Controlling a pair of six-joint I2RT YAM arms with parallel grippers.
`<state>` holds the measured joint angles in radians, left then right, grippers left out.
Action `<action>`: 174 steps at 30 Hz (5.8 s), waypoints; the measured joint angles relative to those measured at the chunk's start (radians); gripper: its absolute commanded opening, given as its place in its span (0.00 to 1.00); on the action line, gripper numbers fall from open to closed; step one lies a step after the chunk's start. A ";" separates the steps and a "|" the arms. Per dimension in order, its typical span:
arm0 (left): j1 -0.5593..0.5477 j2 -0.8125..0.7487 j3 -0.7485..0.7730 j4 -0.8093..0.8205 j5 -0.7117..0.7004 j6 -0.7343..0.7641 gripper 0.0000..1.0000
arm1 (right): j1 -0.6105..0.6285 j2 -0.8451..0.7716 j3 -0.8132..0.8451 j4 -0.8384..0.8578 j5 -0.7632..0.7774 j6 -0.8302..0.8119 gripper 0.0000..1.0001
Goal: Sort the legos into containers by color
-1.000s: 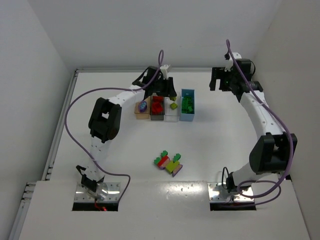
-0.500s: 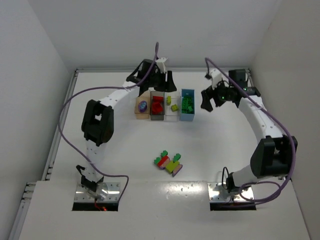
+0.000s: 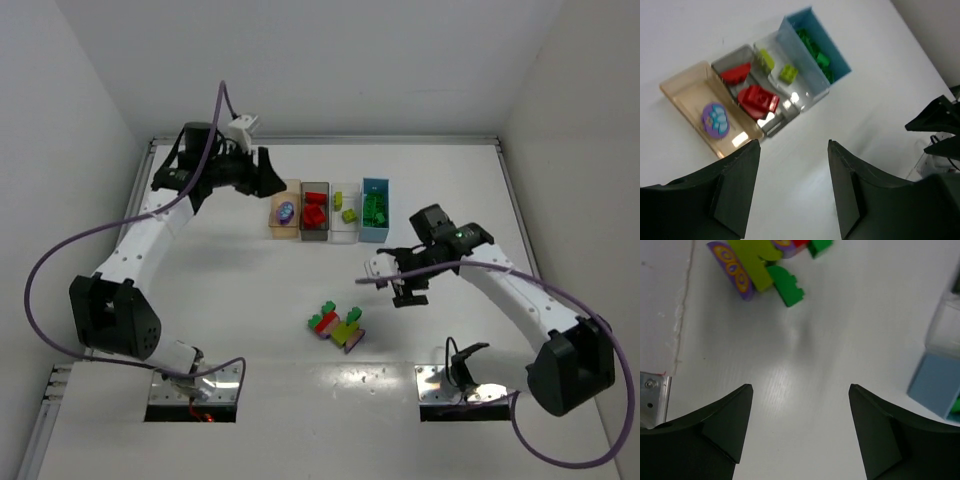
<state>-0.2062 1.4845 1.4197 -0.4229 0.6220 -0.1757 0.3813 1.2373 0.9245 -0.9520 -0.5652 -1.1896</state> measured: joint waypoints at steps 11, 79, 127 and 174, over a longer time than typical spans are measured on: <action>0.198 -0.187 -0.260 -0.194 0.061 0.089 0.62 | 0.221 0.137 -0.064 0.101 0.003 -0.228 0.62; 0.312 -0.173 -0.613 -0.084 0.599 0.039 0.67 | 0.443 0.334 0.003 0.904 0.250 0.692 0.01; 0.291 -0.172 -0.624 -0.038 0.631 0.045 0.10 | 0.531 0.383 0.138 0.979 0.386 0.906 0.39; 0.661 -0.453 -0.539 0.048 0.123 -0.016 0.06 | 0.442 0.888 0.581 0.653 0.339 1.415 0.44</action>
<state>0.4553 1.0317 0.8803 -0.3748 0.7448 -0.1917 0.8230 2.1258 1.5051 -0.2993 -0.2264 0.2253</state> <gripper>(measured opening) 0.417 0.407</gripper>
